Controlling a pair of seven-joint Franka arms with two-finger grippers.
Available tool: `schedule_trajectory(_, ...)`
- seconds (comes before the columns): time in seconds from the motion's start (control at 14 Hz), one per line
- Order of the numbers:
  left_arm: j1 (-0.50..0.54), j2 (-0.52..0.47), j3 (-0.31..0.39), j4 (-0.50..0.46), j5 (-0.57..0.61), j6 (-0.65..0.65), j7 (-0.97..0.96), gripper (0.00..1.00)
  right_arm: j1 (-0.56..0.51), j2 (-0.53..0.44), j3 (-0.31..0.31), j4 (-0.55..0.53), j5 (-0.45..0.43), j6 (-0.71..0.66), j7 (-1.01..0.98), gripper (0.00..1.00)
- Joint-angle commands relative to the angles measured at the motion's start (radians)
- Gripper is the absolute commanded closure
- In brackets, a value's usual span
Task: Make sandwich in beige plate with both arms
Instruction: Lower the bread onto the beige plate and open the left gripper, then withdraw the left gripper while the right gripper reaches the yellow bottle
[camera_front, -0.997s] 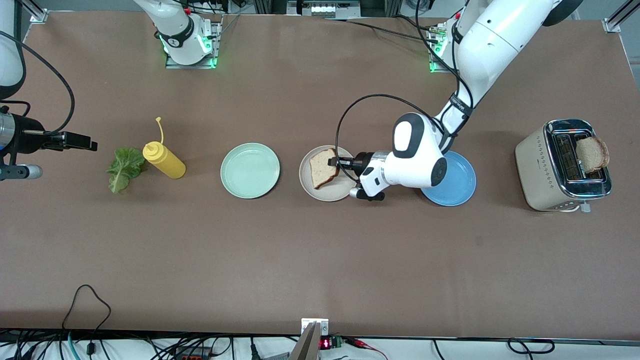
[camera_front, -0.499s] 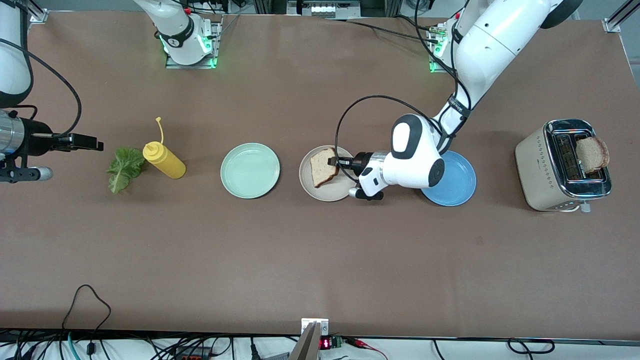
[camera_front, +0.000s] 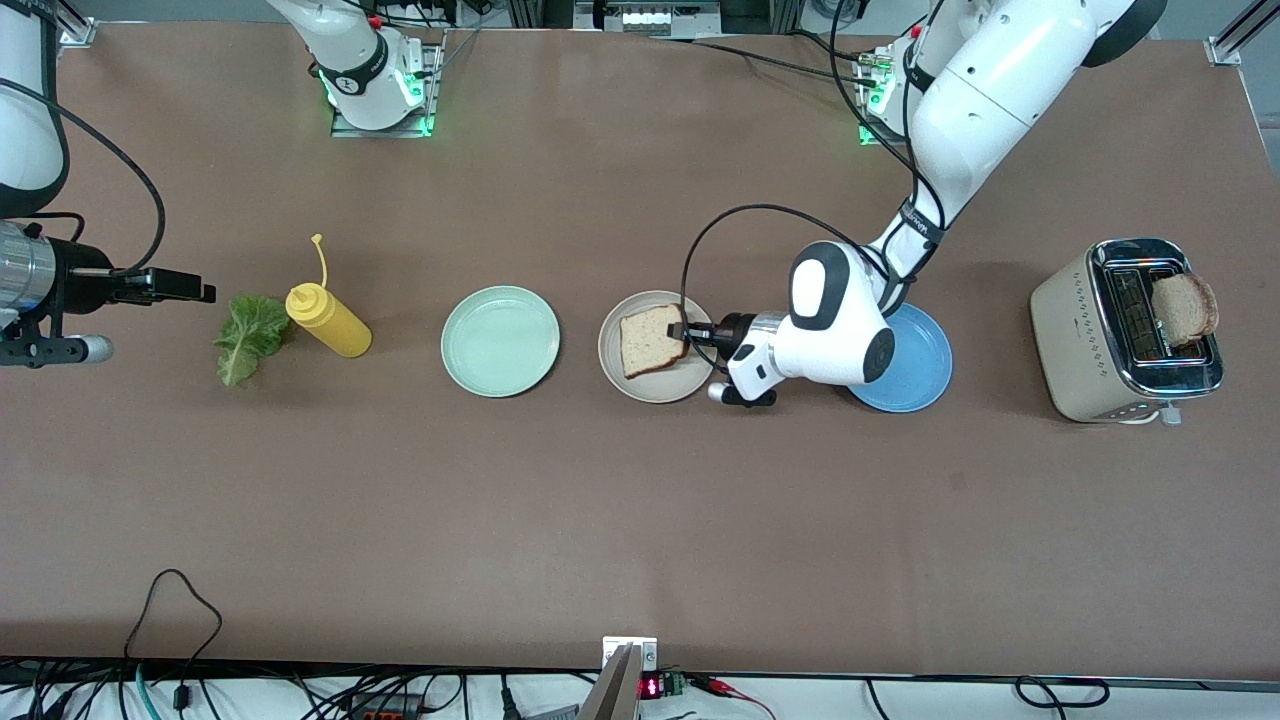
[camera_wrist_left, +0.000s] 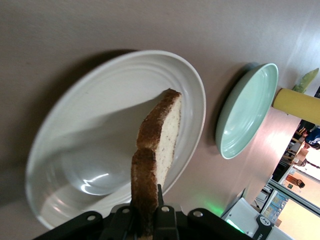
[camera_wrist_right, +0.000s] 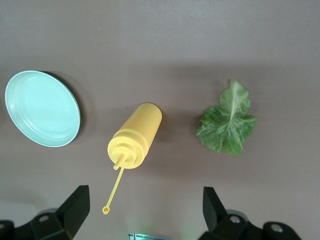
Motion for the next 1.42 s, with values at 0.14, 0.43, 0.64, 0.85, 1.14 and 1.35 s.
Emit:
schedule_trajectory(0.14,0.006,-0.008,0.013,-0.009,-0.02,-0.003,0.016,0.15,-0.009,-0.064,0.003,-0.121,0.019,0.1,-0.108,0.0)
schedule_trajectory(0.43,0.009,-0.083,0.018,-0.009,-0.016,-0.034,0.017,0.0,-0.06,-0.116,0.004,-0.264,0.021,0.241,-0.387,0.0)
schedule_trajectory(0.64,0.032,-0.154,0.07,-0.009,-0.014,-0.159,0.02,0.0,-0.086,-0.129,0.004,-0.31,0.053,0.266,-0.573,0.0)
schedule_trajectory(0.85,0.061,-0.205,0.101,-0.009,0.039,-0.258,0.016,0.0,-0.103,-0.129,0.004,-0.359,0.056,0.302,-0.757,0.0)
schedule_trajectory(1.14,0.137,-0.29,0.117,0.001,0.237,-0.332,-0.009,0.0,-0.138,-0.126,0.004,-0.454,0.181,0.362,-1.048,0.0)
schedule_trajectory(1.35,0.133,-0.359,0.191,0.009,0.361,-0.382,-0.022,0.0,-0.179,-0.094,0.004,-0.502,0.277,0.402,-1.274,0.0)
